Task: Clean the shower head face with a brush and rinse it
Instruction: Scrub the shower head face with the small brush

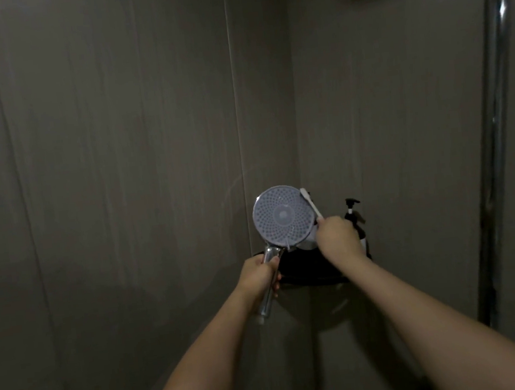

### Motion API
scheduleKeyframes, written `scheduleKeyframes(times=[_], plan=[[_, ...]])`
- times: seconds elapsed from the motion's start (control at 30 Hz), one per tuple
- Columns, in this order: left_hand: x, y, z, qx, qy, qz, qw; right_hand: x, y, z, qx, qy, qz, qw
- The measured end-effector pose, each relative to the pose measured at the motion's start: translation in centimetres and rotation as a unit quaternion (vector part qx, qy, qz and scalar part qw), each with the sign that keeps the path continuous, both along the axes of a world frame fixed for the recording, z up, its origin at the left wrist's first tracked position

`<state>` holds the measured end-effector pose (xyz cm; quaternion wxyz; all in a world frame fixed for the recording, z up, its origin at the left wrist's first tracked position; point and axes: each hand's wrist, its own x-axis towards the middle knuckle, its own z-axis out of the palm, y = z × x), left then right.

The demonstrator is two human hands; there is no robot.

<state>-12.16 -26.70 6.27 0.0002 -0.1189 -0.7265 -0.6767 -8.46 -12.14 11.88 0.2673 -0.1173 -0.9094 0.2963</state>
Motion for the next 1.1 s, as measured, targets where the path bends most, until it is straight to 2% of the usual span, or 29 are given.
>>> scheduleKeyframes(times=[0.07,0.13,0.23,0.3,0.37,0.43,0.5,0.6,0.7,0.77,0.8,0.87,0.93,1.03,1.1], plan=[[-0.1,0.2,0.0,0.014,-0.005,0.000,1.000,-0.1,-1.5,0.0,0.051,0.033,0.059,0.996],[-0.1,0.4,0.0,0.023,-0.009,0.000,1.000,-0.5,-2.7,-1.4,0.075,-0.002,0.109,0.991],[0.1,0.4,0.2,0.016,-0.009,-0.007,1.000,-0.3,-0.1,-0.8,-0.014,-0.014,0.017,1.000],[0.2,0.3,0.0,0.005,-0.007,-0.005,1.000,0.1,1.5,-0.2,-0.009,-0.002,-0.026,1.000],[0.1,0.4,-0.1,0.009,-0.007,-0.003,1.000,0.2,0.5,0.0,0.066,0.025,0.010,0.997],[-0.1,0.6,-0.2,0.018,-0.010,-0.003,1.000,-0.2,-1.4,-1.6,0.101,-0.010,0.087,0.991],[0.0,0.8,-0.1,0.012,-0.010,-0.006,1.000,-0.4,-0.9,-2.1,0.055,-0.044,0.050,0.996],[0.0,0.8,-0.3,-0.014,0.001,-0.003,1.000,0.0,2.2,-1.2,-0.025,-0.007,-0.033,0.999],[-0.1,1.0,-0.5,0.004,-0.010,-0.008,1.000,0.2,0.7,-1.2,0.053,0.024,0.029,0.998],[-0.2,1.0,-0.5,0.019,-0.019,-0.013,1.000,0.1,-0.6,-2.7,0.095,-0.024,0.072,0.993],[-0.2,1.0,-0.4,0.018,-0.019,-0.015,1.000,-0.2,-0.1,-3.1,0.096,-0.037,0.053,0.993],[-0.2,0.7,-0.3,0.002,-0.015,-0.012,1.000,-0.3,2.0,-2.9,0.032,-0.033,-0.024,0.999],[-0.2,0.4,-0.6,-0.003,-0.016,-0.009,1.000,0.2,3.0,-2.6,0.010,-0.023,-0.049,0.998],[-0.5,0.5,-0.7,0.026,-0.023,-0.006,0.999,0.4,0.3,-3.2,0.113,0.017,0.032,0.993],[-0.6,0.5,-0.5,0.029,-0.022,-0.008,0.999,0.4,-0.7,-4.0,0.153,0.001,0.049,0.987]])
